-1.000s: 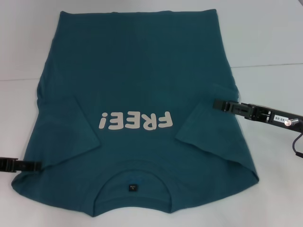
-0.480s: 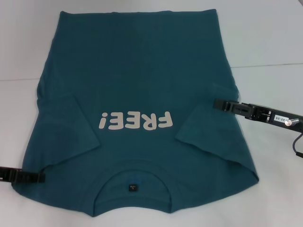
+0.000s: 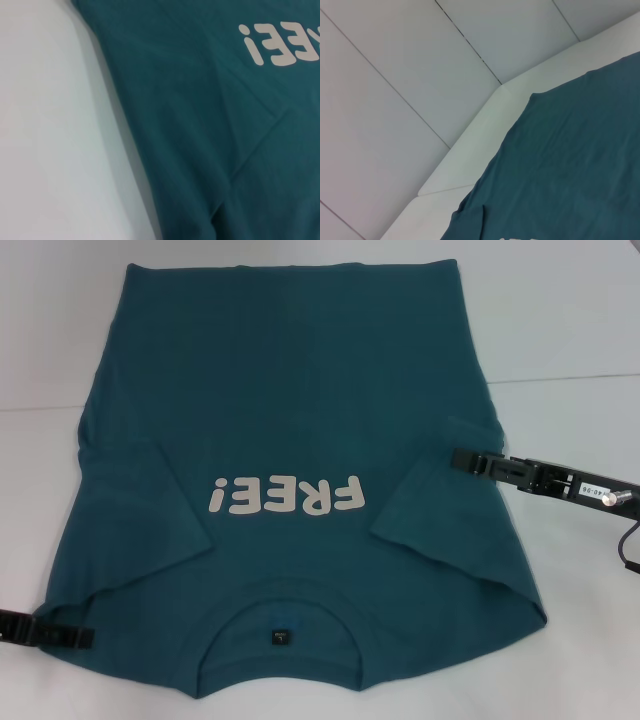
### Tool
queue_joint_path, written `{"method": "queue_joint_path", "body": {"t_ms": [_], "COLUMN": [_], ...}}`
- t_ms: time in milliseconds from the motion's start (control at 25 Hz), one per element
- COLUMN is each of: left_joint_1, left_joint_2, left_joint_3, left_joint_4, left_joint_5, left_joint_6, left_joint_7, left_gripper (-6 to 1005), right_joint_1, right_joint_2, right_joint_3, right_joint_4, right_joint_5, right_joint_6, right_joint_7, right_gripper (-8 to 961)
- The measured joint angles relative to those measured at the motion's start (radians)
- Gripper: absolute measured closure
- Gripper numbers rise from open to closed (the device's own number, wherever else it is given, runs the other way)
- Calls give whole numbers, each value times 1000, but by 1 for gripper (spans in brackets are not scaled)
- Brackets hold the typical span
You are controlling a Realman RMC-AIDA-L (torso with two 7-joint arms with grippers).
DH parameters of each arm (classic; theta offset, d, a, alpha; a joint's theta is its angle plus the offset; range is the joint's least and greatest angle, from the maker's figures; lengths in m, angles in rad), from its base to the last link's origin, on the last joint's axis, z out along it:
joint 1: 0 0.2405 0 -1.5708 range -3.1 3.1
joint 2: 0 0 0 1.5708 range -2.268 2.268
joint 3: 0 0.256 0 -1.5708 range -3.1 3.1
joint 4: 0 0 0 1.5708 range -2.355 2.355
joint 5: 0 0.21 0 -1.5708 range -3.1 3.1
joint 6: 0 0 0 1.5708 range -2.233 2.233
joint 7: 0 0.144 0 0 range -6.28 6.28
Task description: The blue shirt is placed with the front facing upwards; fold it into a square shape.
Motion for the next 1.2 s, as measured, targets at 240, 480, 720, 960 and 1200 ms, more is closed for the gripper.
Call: {"method": "queue_joint_path", "body": {"t_ms": [240, 480, 720, 960, 1200], "left_joint_1": [-10, -24, -28, -29, -29], "left_joint_2": [-2, -2, 0, 0, 3], "left_joint_3": [0, 3, 3, 2, -2], "left_joint_4": [1, 1, 1, 1, 2], "left_joint_5": [-5, -7, -7, -2, -3], "left_joint_6": [7, 12, 14, -1, -7], "left_joint_7": [1, 1, -3, -7, -9], "left_gripper": [79, 80, 84, 126, 229], "right_joint_1": [2, 2, 2, 2, 3], "right_joint_2": [0, 0, 0, 0, 0], "right_joint_3": [0, 0, 0, 0, 0], "right_joint_4": [0, 0, 0, 0, 0], "right_joint_5": [0, 1, 0, 0, 0], "right_joint_6": [1, 1, 2, 3, 3], "right_joint_7": [0, 0, 0, 0, 0], "right_gripper": [22, 22, 21, 21, 21]}}
